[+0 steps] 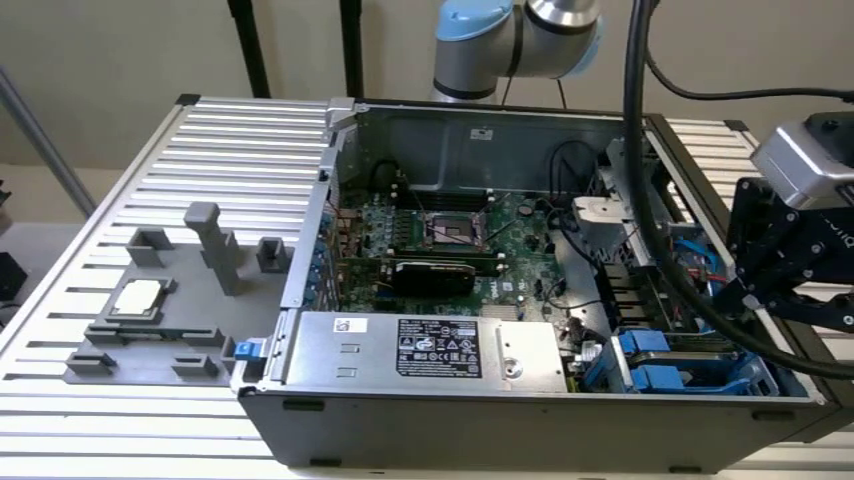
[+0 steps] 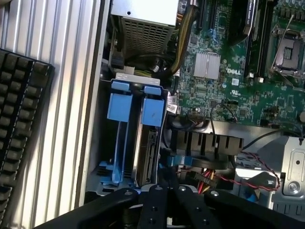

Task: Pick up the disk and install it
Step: 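Insert the first disk wire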

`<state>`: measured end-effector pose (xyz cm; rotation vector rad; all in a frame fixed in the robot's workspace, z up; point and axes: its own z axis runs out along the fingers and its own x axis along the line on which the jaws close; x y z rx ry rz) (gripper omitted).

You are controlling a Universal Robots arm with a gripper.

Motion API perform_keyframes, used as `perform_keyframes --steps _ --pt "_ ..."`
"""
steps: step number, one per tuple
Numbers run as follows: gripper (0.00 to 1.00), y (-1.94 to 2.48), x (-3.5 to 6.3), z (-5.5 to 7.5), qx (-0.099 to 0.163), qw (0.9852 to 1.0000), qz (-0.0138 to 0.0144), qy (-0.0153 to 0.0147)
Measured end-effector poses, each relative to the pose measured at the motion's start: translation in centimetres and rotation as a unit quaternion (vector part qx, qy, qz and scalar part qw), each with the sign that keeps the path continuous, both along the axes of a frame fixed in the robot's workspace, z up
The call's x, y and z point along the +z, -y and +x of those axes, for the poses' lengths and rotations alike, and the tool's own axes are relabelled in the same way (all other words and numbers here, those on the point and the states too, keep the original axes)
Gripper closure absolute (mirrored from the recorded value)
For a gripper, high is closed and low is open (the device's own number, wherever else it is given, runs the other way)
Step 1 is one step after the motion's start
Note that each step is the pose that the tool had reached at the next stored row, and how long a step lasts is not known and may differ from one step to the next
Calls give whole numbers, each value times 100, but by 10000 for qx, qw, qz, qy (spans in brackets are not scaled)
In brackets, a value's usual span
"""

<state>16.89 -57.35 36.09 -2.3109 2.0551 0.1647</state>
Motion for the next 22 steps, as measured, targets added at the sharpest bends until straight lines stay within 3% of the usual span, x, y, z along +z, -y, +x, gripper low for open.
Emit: perform_keyframes --steps 8,9,18,22 --pt "100 -92 -75 1 2 10000 -7 0" --pt "0 -97 -75 1 2 10000 -7 0" --pt "0 -109 -75 -90 28 10000 -7 0" --pt "0 -87 -72 -110 28 10000 -7 0"
